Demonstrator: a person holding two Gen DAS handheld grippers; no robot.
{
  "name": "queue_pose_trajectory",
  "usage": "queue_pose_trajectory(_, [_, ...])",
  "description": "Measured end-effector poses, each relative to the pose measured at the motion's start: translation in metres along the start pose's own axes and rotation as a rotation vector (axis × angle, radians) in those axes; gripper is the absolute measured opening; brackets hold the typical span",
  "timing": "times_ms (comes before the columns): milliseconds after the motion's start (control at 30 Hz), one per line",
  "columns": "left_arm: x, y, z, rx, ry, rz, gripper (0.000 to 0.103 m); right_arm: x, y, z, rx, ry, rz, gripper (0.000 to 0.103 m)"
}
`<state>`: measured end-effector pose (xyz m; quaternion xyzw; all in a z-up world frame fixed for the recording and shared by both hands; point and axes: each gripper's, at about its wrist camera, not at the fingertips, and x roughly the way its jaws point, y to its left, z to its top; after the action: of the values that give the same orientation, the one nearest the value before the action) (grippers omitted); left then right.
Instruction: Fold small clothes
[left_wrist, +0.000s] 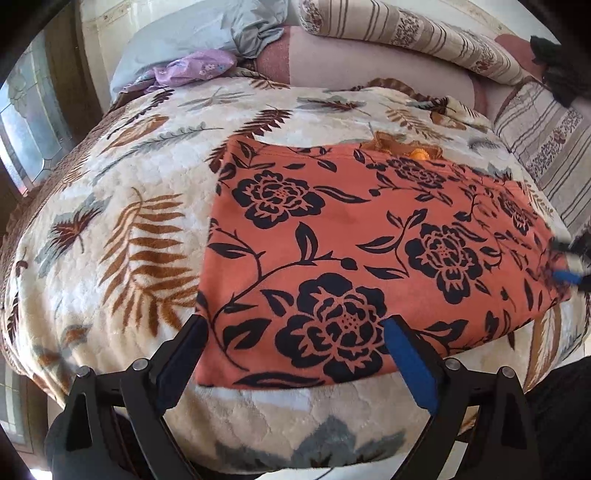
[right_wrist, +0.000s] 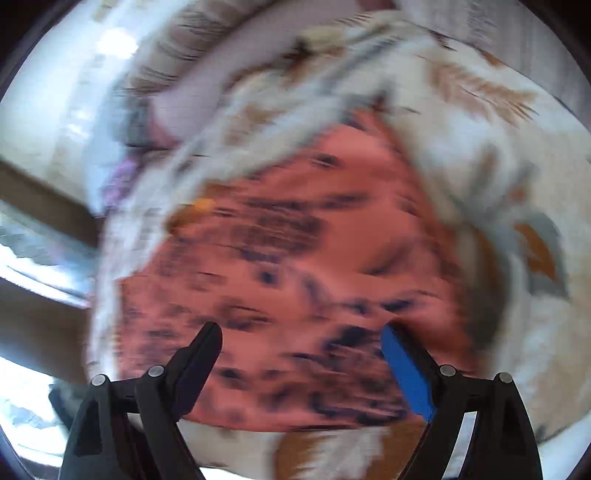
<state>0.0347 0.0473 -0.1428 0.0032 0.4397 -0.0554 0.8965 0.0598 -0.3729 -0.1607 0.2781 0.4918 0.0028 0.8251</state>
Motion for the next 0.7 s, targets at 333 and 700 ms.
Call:
queue_pose_trajectory(333, [-0.053, 0.0, 0.004, -0.039, -0.066, 0.064, 0.096, -0.022, -0.031, -0.022, 0.068, -0.118, 0.042, 0.089])
queue_pose_trajectory(700, [-0.091, -0.021, 0.006, 0.033, -0.136, 0.152, 0.096, -0.028, -0.052, -0.038, 0.107, -0.225, 0.211, 0.092])
